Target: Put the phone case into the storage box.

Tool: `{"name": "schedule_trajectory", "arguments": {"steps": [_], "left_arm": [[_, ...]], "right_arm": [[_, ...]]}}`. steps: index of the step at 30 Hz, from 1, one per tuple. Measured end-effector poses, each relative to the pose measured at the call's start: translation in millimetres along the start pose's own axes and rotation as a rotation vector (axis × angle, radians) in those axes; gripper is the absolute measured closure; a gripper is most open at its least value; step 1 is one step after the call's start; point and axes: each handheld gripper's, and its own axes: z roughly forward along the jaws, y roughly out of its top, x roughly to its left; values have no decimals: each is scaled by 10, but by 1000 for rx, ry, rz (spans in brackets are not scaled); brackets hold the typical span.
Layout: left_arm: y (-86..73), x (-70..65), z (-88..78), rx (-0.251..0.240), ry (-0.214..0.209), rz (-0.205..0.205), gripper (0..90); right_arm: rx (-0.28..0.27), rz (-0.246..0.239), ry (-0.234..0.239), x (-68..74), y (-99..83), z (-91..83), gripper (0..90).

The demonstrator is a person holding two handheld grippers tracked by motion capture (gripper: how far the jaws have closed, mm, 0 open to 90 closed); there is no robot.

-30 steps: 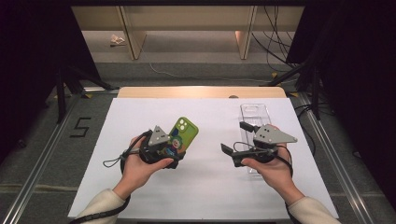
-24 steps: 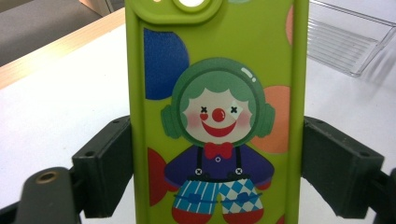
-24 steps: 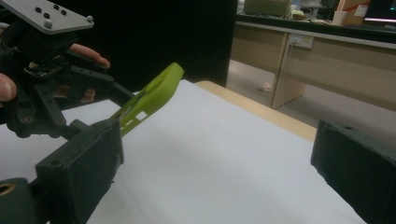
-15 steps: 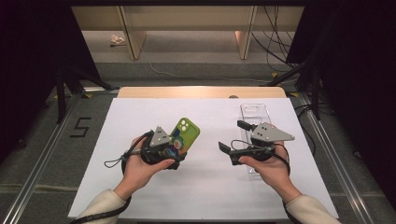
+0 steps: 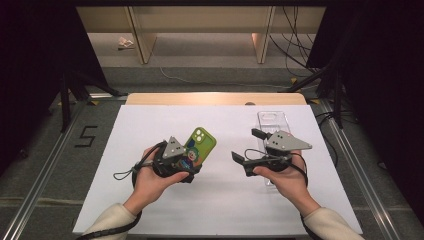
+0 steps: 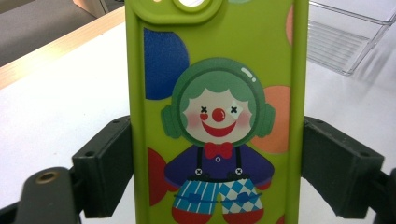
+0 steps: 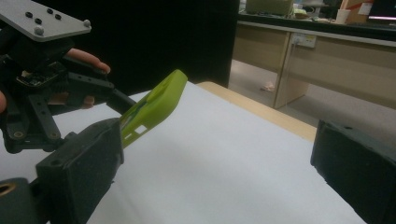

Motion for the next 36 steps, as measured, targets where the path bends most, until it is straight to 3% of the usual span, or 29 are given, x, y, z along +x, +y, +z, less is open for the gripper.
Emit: {"name": "schedule_trajectory", "arguments": {"steps": [36], "left_arm": [[10, -112, 57, 6, -21, 24, 160]], "right_arm": [[5, 0, 10, 45, 31, 105, 37]]}}
